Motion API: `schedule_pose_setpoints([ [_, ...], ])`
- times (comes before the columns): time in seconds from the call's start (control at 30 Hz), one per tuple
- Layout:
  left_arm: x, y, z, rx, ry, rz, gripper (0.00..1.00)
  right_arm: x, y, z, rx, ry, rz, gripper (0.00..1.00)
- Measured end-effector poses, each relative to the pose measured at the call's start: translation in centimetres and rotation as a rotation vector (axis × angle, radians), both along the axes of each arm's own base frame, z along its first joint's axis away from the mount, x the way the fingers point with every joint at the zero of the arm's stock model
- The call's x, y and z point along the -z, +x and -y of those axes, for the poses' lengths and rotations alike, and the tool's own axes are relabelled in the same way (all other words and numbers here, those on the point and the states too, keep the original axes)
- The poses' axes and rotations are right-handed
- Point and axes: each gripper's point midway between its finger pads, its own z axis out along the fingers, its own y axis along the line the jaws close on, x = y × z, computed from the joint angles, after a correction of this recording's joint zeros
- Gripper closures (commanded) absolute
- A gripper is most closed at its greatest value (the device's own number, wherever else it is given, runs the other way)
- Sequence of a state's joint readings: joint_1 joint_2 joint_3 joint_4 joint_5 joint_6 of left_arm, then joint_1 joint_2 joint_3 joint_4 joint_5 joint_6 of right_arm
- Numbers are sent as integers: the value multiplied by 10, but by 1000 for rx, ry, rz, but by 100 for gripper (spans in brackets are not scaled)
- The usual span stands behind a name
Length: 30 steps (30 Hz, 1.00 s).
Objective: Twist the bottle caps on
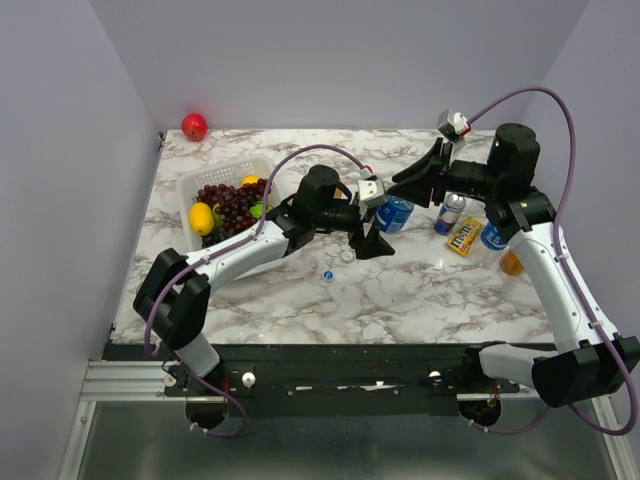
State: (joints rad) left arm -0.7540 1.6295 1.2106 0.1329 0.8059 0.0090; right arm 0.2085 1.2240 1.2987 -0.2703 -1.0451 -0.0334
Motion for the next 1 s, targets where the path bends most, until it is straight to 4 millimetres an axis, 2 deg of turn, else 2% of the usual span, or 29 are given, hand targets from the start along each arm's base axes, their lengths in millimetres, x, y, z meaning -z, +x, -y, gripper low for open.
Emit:
schedule_pose_setpoints([
  [0.03,1,0,0,0,2,-2,19,0,0,0,-1,0,-1,92],
  [0.1,3,-1,-1,1,5,-1,24,0,-1,0,-3,3,-5,92],
  [0.2,4,-1,0,9,5,1,38,-1,-1,-1,-5,6,-3,89],
  [0.27,4,-1,0,13,3,1,45,-1,-1,-1,-5,6,-5,75],
  [0.3,4,-1,0,14,2,2,48,-1,-1,-1,-7,6,-6,54],
  [0.4,2,3,-3,11,-3,-3,56,-2,-1,-1,-3,7,-8,34],
  [0.47,1,8,-9,2,-1,-15,58,-12,0,1,15,8,4,27],
  [0.5,1,11,-13,-10,1,-23,58,-23,2,2,27,11,30,23],
  [0.57,-2,25,-31,-60,4,-34,58,-53,2,3,42,23,117,20],
  [0.63,-9,39,-57,-122,9,-34,59,-80,-3,5,45,32,218,20],
  [0.7,-21,48,-85,-183,18,-7,64,-95,-9,7,34,22,306,22],
  [0.73,-32,51,-98,-211,17,26,70,-94,-11,6,15,12,327,24],
  [0.8,-50,47,-116,-244,19,94,78,-80,-11,2,-28,-33,350,26],
  [0.83,-58,43,-121,-248,15,122,88,-68,-10,-3,-56,-60,349,26],
  [0.93,-86,28,-135,-273,-4,206,96,-7,-9,-34,-165,-174,329,31],
  [1.0,-98,21,-144,-294,-21,233,99,54,-16,-55,-247,-267,287,35],
])
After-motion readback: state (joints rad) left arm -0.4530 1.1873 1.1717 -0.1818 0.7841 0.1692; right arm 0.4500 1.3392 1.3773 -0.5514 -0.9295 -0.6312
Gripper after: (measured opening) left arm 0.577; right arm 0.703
